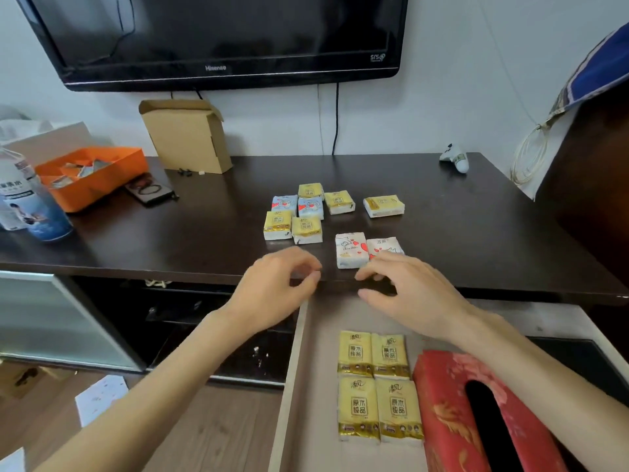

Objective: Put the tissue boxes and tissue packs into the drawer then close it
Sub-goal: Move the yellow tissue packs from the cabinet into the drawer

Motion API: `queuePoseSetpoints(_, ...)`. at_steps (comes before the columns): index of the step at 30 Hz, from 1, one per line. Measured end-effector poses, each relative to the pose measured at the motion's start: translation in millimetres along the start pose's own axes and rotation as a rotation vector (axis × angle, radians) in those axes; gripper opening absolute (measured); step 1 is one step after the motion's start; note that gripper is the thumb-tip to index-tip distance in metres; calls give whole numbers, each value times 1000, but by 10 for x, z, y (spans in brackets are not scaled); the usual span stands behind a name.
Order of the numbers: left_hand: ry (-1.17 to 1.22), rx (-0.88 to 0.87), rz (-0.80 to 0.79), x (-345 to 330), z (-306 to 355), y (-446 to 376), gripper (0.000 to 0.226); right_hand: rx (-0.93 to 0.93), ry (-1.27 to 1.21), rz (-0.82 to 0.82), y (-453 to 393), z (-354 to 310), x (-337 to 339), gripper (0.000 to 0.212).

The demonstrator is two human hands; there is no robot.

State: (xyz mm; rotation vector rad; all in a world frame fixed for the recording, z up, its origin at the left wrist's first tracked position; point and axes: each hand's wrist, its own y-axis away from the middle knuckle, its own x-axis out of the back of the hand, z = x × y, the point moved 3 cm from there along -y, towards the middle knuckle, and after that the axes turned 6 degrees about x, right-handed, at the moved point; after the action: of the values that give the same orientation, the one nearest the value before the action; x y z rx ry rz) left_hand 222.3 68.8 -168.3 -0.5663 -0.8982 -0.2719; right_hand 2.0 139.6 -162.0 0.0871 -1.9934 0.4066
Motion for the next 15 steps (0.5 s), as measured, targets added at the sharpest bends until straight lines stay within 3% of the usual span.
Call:
queuePoseSetpoints(5, -198, 97, 31, 198, -470, -688, 39, 38, -32, -47, -836, -137, 24, 38)
queuePoseSetpoints(9, -358, 194, -148, 71, -810, -953, 57, 45, 104, -142, -1359, -173, -198, 52)
queuePoseSetpoints(12, -416, 191, -189, 14, -943, -928, 56, 47, 217, -188, -1514, -140, -391, 38)
queuePoseSetpoints(15, -470, 112, -155, 124, -955, -861, 41, 72, 248, -128, -1506, -105, -467, 21)
